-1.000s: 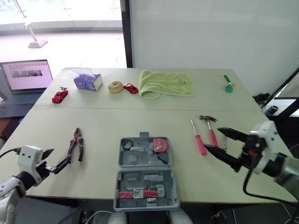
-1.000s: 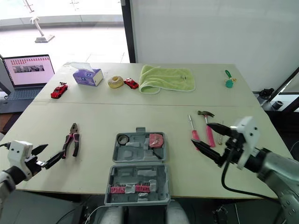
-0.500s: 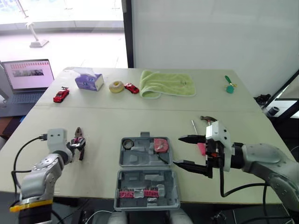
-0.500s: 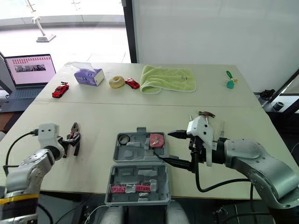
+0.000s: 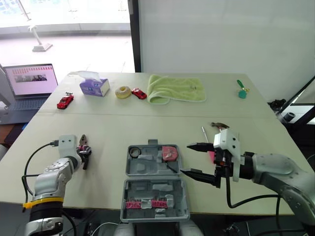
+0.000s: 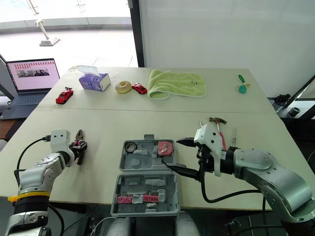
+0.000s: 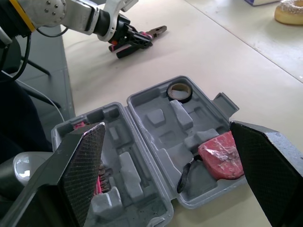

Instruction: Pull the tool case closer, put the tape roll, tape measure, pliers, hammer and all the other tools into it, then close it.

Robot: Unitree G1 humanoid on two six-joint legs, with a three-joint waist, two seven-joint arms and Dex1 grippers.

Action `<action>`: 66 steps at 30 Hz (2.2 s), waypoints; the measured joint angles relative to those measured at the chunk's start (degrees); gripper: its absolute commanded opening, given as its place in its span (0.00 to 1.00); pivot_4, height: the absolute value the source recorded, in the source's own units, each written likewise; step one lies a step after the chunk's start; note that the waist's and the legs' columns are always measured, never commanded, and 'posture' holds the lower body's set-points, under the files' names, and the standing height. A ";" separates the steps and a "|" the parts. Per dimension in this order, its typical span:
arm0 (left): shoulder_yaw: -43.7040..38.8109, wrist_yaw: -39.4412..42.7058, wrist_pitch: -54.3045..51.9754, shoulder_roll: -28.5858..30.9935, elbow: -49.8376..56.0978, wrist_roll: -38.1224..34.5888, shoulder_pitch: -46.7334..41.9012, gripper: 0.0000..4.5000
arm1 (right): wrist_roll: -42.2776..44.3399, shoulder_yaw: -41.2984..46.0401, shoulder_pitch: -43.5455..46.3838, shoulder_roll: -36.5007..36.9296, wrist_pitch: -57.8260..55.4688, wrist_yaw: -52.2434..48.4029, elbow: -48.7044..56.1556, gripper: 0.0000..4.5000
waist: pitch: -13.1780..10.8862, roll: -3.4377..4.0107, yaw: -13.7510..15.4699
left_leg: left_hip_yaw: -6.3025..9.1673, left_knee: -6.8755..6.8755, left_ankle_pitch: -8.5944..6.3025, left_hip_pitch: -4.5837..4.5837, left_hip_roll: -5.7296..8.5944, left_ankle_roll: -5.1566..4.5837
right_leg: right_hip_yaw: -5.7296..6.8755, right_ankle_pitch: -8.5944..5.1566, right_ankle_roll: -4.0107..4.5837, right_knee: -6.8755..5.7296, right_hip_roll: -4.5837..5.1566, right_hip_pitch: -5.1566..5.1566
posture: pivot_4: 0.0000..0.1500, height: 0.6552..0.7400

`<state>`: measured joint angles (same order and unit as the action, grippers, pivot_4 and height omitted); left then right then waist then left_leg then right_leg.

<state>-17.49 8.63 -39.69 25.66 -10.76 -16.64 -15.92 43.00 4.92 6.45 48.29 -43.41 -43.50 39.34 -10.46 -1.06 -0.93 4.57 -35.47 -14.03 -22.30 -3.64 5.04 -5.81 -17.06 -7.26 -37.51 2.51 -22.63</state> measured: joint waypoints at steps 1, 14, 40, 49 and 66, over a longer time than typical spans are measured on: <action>-0.02 0.08 0.01 0.00 0.04 0.01 0.04 0.55 | 0.00 0.00 -0.02 0.00 -0.01 0.23 0.08 1.00 | 0.00 0.00 -0.01 | 0.00 0.00 0.00 0.00 0.00 0.00 | 0.00 0.00 0.00 0.00 0.01 0.00 | 1.00 1.00; 10.35 23.91 3.84 18.69 5.90 2.24 4.02 0.55 | -0.97 -1.61 1.66 0.68 -0.15 1.39 0.28 1.00 | -0.26 -0.45 -0.30 | 0.02 0.16 0.10 -0.18 -0.05 0.18 | 0.01 0.01 0.05 -0.01 -0.07 -0.30 | 1.00 1.00; 37.81 72.08 15.28 23.16 16.48 5.87 -20.74 0.55 | -29.09 -45.20 46.42 -15.43 -15.22 -7.72 -22.07 1.00 | -0.47 -0.13 -1.70 | 0.15 -0.36 0.23 -1.17 -0.06 0.33 | 0.07 0.04 0.08 -0.81 -0.14 -1.44 | 1.00 1.00; 39.18 71.23 18.24 21.57 15.14 9.78 -22.48 0.55 | -29.41 -45.21 46.70 -19.65 -19.11 -6.94 -23.37 1.00 | -0.49 -0.10 -1.76 | 0.20 -0.44 0.20 -1.18 -0.06 0.29 | 0.07 0.04 0.08 -0.86 -0.15 -1.43 | 1.00 1.00; 39.15 71.00 17.99 20.81 14.81 10.41 -22.49 0.55 | -30.55 -44.92 47.01 -21.48 -19.69 -5.82 -26.02 0.21 | -0.49 -0.10 -1.79 | 0.21 -0.47 0.20 -1.18 -0.06 0.29 | 0.07 0.04 0.08 -0.90 -0.15 -1.43 | 1.00 1.00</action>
<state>21.66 79.63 -21.70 46.47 4.05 -6.23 -38.41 12.45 -40.00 53.46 26.81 -63.11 -49.32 13.32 -10.95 -1.15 -2.71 4.78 -35.93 -13.83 -23.48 -3.70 5.33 -5.74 -17.02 -7.18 -38.41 2.36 -24.05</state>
